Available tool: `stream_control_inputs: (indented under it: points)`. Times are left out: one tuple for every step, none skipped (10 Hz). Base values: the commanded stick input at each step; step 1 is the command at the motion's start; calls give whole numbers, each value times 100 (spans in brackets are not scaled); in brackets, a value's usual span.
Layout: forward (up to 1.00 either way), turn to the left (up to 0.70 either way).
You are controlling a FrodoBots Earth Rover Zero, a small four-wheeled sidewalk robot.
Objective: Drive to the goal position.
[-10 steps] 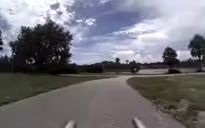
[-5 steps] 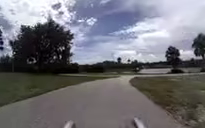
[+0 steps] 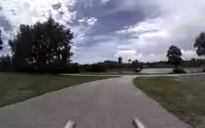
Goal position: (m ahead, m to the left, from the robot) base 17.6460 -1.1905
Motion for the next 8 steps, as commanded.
stream_control_inputs:
  points:
    - [70,0]
    - [70,0]
    - [70,0]
    - [70,0]
    - [70,0]
    - [70,0]
    - [70,0]
    - [70,0]
